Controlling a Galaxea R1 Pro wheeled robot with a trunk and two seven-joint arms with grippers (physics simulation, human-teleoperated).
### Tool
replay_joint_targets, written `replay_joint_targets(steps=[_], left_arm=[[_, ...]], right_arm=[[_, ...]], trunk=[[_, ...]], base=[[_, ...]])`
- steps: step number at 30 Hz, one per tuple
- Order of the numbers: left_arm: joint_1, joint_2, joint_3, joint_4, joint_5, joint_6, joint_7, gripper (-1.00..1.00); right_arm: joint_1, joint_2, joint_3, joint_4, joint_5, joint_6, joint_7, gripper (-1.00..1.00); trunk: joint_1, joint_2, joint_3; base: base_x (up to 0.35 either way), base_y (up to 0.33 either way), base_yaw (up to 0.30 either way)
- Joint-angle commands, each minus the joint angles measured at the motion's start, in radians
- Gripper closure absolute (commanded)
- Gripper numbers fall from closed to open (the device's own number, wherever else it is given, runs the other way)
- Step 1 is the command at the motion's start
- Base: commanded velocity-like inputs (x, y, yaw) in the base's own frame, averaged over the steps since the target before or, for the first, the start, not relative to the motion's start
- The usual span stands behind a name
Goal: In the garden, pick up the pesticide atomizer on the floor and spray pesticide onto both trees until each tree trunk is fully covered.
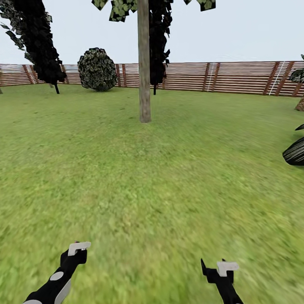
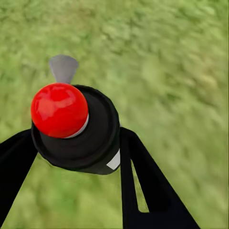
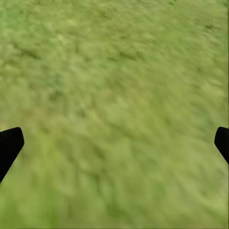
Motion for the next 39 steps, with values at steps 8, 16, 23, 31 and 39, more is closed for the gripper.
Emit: replay_joint_targets(steps=[8, 16, 23, 31, 39], left_arm=[[0.0, 0.0, 0.0, 0.0, 0.0, 0.0, 0.0, 1.0], [0.0, 0.0, 0.001, 0.0, 0.0, 0.0, 0.0, 1.0], [0.0, 0.0, 0.0, 0.0, 0.0, 0.0, 0.0, 1.0], [0.0, -0.001, -0.001, 0.0, 0.0, 0.0, 0.0, 1.0], [0.0, -0.001, -0.001, 0.001, 0.0, 0.0, 0.0, 1.0]], right_arm=[[0.011, 0.002, 0.002, 0.15, -0.002, -0.025, 0.005, -1.0], [0.031, 0.013, 0.0, 0.171, -0.001, -0.026, 0.003, -1.0], [0.043, 0.013, 0.0, 0.171, -0.001, -0.026, 0.003, -1.0], [0.046, 0.013, 0.0, 0.171, -0.001, -0.026, 0.003, -1.0], [0.049, 0.013, 0.0, 0.171, -0.001, -0.026, 0.002, -1.0]], trunk=[[0.0, 0.0, 0.0], [0.0, 0.0, 0.0], [0.0, 0.0, 0.0], [0.0, 0.0, 0.0], [0.0, 0.0, 0.0]], base=[[0.338, 0.0, 0.0], [0.338, 0.0, 0.0], [0.338, 0.0, 0.0], [0.338, 0.0, 0.0], [0.338, 0.0, 0.0]])
